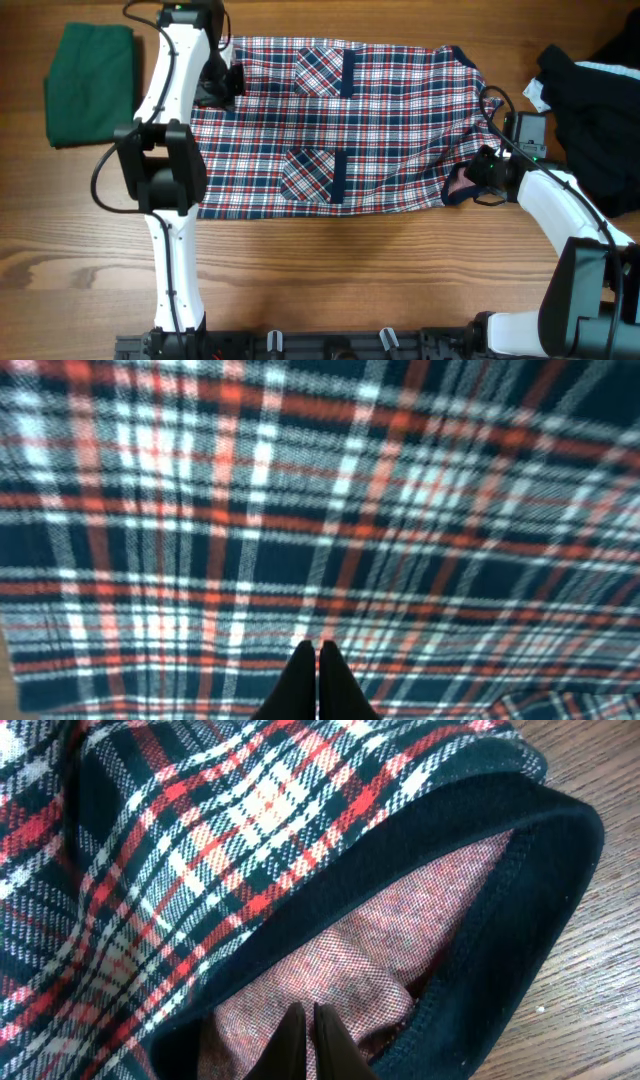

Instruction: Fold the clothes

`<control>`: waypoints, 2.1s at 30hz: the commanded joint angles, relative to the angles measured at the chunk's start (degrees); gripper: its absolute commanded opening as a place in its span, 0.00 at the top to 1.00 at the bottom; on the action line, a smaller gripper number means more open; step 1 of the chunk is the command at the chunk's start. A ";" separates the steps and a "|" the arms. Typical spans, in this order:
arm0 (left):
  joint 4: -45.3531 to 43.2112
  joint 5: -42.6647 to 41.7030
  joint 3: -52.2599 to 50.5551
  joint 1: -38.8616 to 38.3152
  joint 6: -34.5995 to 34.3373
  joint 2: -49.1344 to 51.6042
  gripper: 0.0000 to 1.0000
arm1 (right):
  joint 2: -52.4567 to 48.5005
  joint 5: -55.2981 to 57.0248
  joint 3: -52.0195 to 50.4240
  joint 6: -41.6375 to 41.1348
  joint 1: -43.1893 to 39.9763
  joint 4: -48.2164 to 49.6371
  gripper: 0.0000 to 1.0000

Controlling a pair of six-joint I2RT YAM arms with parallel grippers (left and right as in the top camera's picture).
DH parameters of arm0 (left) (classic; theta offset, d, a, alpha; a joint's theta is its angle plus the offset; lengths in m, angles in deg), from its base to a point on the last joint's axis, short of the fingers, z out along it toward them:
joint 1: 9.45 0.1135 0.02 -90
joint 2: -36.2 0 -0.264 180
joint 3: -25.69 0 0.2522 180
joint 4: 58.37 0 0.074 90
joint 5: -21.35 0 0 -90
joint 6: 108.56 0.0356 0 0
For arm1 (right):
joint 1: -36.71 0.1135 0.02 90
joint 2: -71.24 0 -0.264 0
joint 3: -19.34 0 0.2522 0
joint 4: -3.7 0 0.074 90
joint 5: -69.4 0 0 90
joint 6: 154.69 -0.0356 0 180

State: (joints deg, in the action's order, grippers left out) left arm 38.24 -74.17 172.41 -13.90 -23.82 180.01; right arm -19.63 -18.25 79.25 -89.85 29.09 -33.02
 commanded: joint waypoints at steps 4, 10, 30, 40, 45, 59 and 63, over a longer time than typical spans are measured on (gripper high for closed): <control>0.26 -0.92 0.11 -0.22 -1.16 0.35 0.96 | -0.17 -0.68 -0.28 1.18 -0.13 0.46 0.96; 0.31 -0.92 0.11 -0.22 -1.18 2.45 0.96 | -2.51 -0.72 -0.33 0.98 -0.13 0.85 0.96; 0.31 -0.87 0.11 -0.22 -1.16 5.51 0.96 | -3.50 -0.66 -0.52 0.81 -0.13 -16.63 0.96; 0.28 -0.87 0.11 -0.22 -1.14 5.51 0.96 | -2.16 -5.33 4.22 5.68 -0.13 -19.26 0.96; -0.13 -0.87 0.11 -0.22 -1.14 5.70 0.96 | 2.03 -11.19 13.38 6.19 -0.11 -23.23 0.96; -1.66 -0.90 0.00 -0.22 -1.16 12.11 0.96 | 5.86 -8.81 20.00 9.73 -0.11 -13.18 0.96; -2.29 -0.87 0.00 -0.22 -1.16 13.11 0.96 | 2.40 -8.59 20.00 10.25 -0.11 -7.76 0.96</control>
State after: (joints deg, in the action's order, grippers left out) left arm 39.07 -74.58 173.59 -13.90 -24.21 186.06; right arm -13.97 -28.39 98.60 -81.18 29.09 -43.25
